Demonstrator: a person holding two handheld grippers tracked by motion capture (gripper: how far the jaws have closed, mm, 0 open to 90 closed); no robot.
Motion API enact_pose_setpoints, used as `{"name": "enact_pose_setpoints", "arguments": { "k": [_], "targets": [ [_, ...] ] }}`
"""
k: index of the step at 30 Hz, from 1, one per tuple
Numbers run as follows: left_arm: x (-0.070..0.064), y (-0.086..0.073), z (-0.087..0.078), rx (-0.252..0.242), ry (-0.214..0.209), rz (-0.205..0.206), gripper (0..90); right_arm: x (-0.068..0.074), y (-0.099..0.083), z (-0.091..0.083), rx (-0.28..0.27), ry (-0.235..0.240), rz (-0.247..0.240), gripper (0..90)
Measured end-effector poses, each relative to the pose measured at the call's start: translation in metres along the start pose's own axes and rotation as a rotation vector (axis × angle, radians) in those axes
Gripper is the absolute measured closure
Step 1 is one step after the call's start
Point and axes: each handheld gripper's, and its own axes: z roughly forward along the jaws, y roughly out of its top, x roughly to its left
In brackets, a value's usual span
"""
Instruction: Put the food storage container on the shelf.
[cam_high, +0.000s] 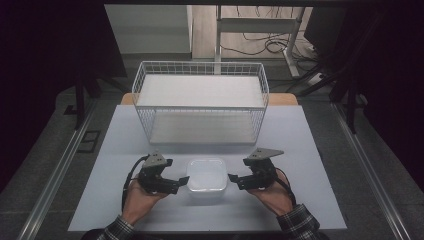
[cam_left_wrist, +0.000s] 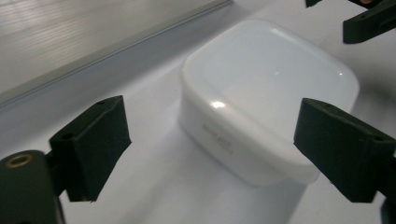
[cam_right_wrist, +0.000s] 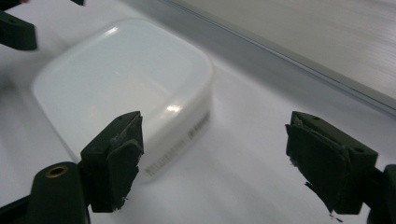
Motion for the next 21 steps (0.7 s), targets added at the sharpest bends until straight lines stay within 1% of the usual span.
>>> {"name": "enact_pose_setpoints", "arguments": {
  "k": [2,3,4,5,6,7,8,9,11,12,13,14,15,16,17,18,20,21],
  "targets": [
    [-0.002,0.003,0.007,0.005,-0.004,0.003,12.8,0.003,0.003,0.005,-0.005,0.022,0.007,18.2],
    [-0.002,0.003,0.007,0.005,-0.004,0.003,12.9,0.004,0.004,0.008,-0.007,0.030,0.011,18.0],
    [-0.003,0.004,0.012,0.012,-0.005,0.006,12.3,0.005,0.005,0.011,-0.006,0.037,0.014,17.5],
    [-0.003,0.005,0.016,0.019,-0.003,0.007,12.3,0.005,0.005,0.011,-0.006,0.037,0.014,17.5],
    [-0.003,0.005,0.020,0.029,-0.005,0.006,10.5,0.006,0.006,0.017,0.000,0.049,0.018,16.5],
    [-0.003,0.004,0.023,0.039,-0.010,0.003,9.7,0.006,0.006,0.019,0.002,0.057,0.024,16.1],
    [-0.003,0.002,0.027,0.047,-0.023,-0.005,9.7,0.006,0.006,0.019,0.002,0.057,0.024,16.1],
    [-0.001,0.000,0.030,0.038,-0.062,-0.048,9.3,0.006,0.005,0.026,0.021,0.083,0.038,14.3],
    [0.000,-0.002,0.029,0.033,-0.087,-0.064,12.6,0.006,0.003,0.033,0.045,0.109,0.047,11.4],
    [0.001,-0.002,0.029,0.035,-0.105,-0.072,14.5,0.006,0.002,0.034,0.048,0.127,0.061,11.8],
    [0.001,-0.002,0.029,0.035,-0.105,-0.072,18.0,0.007,0.002,0.036,0.054,0.152,0.078,13.1],
    [-0.001,-0.004,0.027,0.038,-0.137,-0.100,20.0,0.008,0.001,0.036,0.061,0.175,0.089,16.3],
    [-0.001,-0.005,0.026,0.041,-0.148,-0.106,22.9,0.009,0.001,0.036,0.065,0.203,0.093,19.4],
    [-0.003,-0.006,0.025,0.045,-0.155,-0.115,23.2,0.011,0.000,0.035,0.072,0.210,0.099,19.8],
    [-0.004,-0.008,0.023,0.044,-0.158,-0.126,24.4,0.014,0.000,0.033,0.084,0.206,0.099,21.8],
    [-0.005,-0.011,0.021,0.042,-0.165,-0.150,26.2,0.015,-0.001,0.030,0.089,0.203,0.099,25.4],
    [-0.007,-0.015,0.017,0.038,-0.175,-0.181,30.9,0.015,-0.003,0.023,0.095,0.202,0.114,36.4],
    [-0.007,-0.015,0.017,0.038,-0.175,-0.181,34.6,0.015,-0.004,0.019,0.092,0.198,0.120,41.6]
  ]
}}
